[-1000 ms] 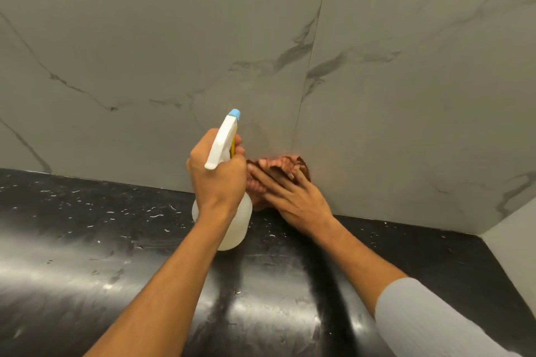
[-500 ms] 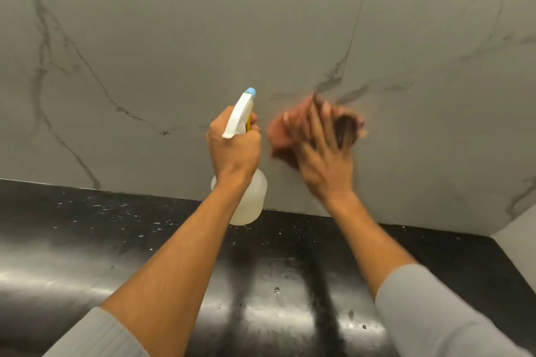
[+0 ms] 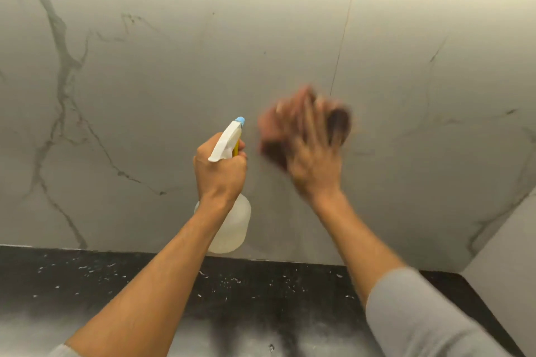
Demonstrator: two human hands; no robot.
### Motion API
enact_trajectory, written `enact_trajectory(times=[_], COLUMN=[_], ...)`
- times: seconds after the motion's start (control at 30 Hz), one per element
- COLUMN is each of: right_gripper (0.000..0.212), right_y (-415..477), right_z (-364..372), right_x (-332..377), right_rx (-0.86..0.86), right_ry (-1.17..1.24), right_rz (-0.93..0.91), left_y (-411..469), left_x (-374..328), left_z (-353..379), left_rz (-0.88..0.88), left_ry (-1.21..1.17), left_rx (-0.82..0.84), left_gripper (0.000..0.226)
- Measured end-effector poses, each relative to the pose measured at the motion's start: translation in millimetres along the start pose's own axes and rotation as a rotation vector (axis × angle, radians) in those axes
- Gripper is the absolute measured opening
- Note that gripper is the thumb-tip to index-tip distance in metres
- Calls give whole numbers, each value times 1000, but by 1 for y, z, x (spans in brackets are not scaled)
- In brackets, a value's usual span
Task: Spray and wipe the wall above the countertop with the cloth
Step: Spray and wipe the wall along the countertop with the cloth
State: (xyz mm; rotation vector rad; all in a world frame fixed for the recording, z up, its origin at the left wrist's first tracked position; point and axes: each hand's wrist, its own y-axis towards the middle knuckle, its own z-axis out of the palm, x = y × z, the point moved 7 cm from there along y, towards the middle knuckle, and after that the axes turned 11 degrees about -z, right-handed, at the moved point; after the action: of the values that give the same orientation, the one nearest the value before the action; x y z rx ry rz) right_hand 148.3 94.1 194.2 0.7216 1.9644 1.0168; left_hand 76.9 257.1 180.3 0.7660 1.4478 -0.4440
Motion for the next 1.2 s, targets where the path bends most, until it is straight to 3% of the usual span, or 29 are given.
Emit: enact_trajectory(times=[0.03, 0.1, 0.23, 0.3, 0.33, 0.43, 0.6, 0.67, 0.77, 0.83, 0.9, 1.03, 1.07, 1.2], right_gripper=[61, 66, 49, 48, 47, 44, 58, 52, 46, 48, 47, 43, 45, 62], right_y=[-33, -59, 41, 103, 125, 134, 12, -8, 29, 74, 110, 74, 42, -93], right_z=[9, 9, -33, -49, -50, -30, 5, -8, -42, -60, -67, -36, -24, 21], right_x=[13, 4, -75, -88, -82, -26, 9, -21, -97, -132, -138, -84, -67, -6], right_rx=[142, 189, -251, -417, -437, -300, 21, 0, -179, -332, -402, -258, -203, 66], right_ry=[14, 33, -21, -35, -47, -45, -30, -51, -49, -45, -77, -78, -62, 44], right_rz=[-63, -25, 511, 656, 598, 160, -175, -88, 423, 628, 574, 131, 116, 348], left_y=[0, 2, 8, 9, 10, 12, 16, 14, 9, 4, 0, -7, -9, -21], left_x=[-3, -9, -23, -30, -33, -40, -49, -51, -56, -60, -64, -71, -71, -60], left_z=[-1, -3, -7, -6, -6, -7, -17, -19, -17, -10, -3, 15, 20, 48], left_rz=[5, 4, 0, 9, 14, 30, 47, 40, 40, 45, 55, 80, 86, 112], left_ry=[1, 7, -5, -13, -21, -29, -39, -53, -64, -55, -59, -82, -89, -57], left_rx=[10, 30, 41, 43, 41, 0, -9, 41, 116, 156, 176, 158, 145, 149], left_gripper=[15, 14, 15, 15, 14, 14, 14, 16, 18, 19, 20, 17, 17, 15])
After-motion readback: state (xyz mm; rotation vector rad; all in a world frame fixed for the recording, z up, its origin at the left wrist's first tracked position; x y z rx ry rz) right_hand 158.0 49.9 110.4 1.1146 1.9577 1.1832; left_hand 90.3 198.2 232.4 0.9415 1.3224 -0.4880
